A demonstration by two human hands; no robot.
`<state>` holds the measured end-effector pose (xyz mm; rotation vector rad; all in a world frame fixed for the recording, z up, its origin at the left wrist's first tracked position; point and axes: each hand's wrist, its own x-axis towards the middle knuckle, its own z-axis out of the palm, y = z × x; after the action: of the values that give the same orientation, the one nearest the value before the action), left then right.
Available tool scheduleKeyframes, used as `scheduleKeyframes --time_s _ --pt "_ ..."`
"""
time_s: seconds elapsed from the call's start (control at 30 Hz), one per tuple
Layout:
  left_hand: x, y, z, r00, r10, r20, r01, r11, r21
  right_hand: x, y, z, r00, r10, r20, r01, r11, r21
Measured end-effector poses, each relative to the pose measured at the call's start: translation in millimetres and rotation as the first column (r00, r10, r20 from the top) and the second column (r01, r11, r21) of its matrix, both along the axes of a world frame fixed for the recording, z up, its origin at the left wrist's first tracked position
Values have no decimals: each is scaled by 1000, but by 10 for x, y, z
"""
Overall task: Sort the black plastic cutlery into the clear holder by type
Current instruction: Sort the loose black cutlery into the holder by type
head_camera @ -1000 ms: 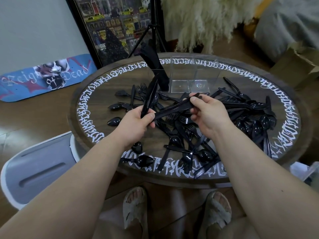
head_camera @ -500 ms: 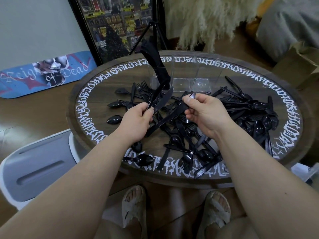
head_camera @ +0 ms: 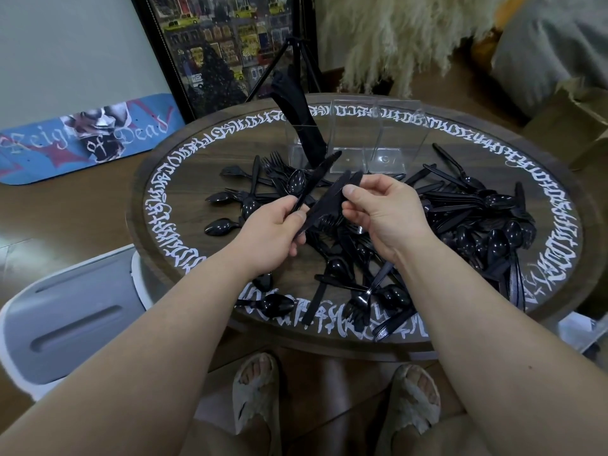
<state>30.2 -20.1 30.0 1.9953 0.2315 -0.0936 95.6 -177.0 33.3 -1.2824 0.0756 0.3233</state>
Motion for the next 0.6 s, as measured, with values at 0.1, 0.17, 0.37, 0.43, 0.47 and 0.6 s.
scheduleKeyframes --time_s 0.1,0.17,0.37,0.43,0.47,0.6 --pt "6 -19 2 1000 -26 15 26 1000 9 6 7 4 1000 -4 -20 4 1000 29" --pt "11 -19 -20 998 -59 21 58 996 66 3 4 15 997 71 -19 -70 997 34" --pt "6 -14 -20 998 17 62 -27 983 179 14 -17 -4 986 164 -8 -164 986 -25" --pt "30 30 -41 987 108 120 -135 961 242 14 -25 -6 985 173 -11 -174 984 -36" --pt "45 62 -60 981 143 131 -170 958 230 12 -27 -9 983 181 -12 -181 983 -38" --pt "74 129 -122 970 226 84 -234 967 98 1 -26 -1 978 207 -13 -208 978 -22"
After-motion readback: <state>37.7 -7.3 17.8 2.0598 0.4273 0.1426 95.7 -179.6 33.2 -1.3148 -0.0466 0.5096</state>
